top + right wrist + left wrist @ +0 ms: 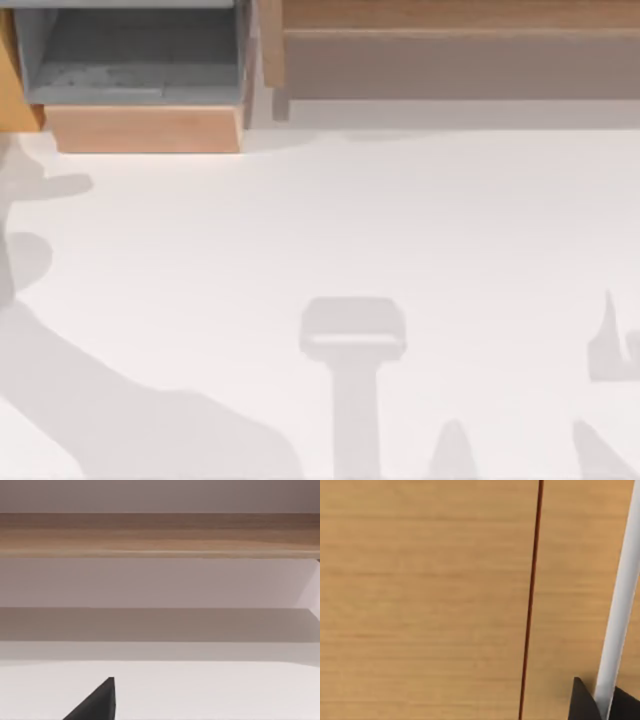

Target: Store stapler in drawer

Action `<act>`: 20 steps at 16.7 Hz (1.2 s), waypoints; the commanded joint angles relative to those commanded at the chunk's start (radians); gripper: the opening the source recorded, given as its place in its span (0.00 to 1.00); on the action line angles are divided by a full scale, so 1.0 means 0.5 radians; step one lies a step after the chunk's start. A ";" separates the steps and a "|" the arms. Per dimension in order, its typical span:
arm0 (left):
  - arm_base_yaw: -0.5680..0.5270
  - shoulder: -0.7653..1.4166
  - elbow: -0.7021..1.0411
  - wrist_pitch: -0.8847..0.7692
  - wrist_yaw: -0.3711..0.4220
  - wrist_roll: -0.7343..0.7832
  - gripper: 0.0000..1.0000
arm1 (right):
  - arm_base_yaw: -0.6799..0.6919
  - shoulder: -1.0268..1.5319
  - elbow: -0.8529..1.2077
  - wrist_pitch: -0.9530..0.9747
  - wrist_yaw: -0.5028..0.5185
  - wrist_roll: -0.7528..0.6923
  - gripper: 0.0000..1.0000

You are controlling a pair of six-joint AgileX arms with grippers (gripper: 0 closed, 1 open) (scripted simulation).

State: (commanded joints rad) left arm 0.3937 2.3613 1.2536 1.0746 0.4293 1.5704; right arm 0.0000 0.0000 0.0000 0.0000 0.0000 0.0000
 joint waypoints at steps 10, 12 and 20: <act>0.000 0.000 0.000 0.000 0.000 0.000 0.53 | 0.000 0.000 0.000 0.000 0.000 0.000 1.00; 0.000 0.000 0.000 0.000 0.000 0.000 0.68 | 0.000 0.000 0.000 0.000 0.000 0.000 1.00; 0.000 0.000 0.000 0.000 0.000 0.000 1.00 | 0.000 0.000 0.000 0.000 0.000 0.000 1.00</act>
State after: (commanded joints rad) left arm 0.3937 2.3613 1.2536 1.0746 0.4293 1.5704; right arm 0.0000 0.0000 0.0000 0.0000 0.0000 0.0000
